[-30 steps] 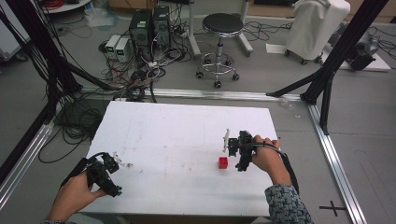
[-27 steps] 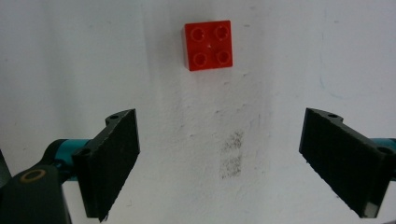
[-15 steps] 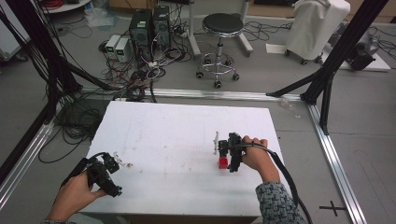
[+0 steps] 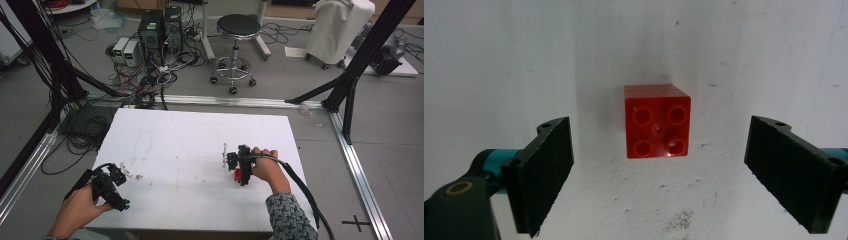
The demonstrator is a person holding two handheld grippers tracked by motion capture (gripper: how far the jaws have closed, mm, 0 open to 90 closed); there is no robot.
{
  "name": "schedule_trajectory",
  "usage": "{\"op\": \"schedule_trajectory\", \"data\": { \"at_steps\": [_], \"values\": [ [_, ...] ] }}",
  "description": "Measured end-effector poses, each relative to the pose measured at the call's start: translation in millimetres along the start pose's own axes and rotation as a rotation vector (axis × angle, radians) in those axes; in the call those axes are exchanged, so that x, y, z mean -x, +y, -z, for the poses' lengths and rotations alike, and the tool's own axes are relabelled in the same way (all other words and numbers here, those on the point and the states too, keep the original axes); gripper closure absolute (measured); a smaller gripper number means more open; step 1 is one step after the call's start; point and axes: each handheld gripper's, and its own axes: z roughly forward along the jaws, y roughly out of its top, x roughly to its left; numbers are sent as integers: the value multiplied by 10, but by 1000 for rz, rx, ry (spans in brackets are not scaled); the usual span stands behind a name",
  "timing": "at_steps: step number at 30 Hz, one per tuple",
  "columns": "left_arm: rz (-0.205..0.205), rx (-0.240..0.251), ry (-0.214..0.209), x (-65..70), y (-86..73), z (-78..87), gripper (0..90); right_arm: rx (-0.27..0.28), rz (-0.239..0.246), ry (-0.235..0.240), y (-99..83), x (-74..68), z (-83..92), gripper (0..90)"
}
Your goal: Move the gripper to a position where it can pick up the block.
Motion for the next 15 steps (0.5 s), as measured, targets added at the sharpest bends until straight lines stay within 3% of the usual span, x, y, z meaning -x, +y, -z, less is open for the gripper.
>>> {"op": "schedule_trajectory", "data": {
  "at_steps": [5, 10, 11, 13, 15],
  "values": [
    [0, -1, 2, 2, -1, -3, 61, 8, 15, 7, 26, 40, -64, 116],
    [5, -3, -1, -1, -7, 0, 61, -20, -3, 23, 44, 39, -133, 116],
    [8, -3, -1, -2, -9, 1, 61, -16, 12, 21, 43, 55, -149, 116],
    [8, -2, 3, -5, -13, 3, 61, -22, -15, 30, 36, 46, -162, 116],
    [7, -3, 3, -8, -15, 2, 61, -1, 9, 29, 27, 65, -190, 116]
  ]
}}
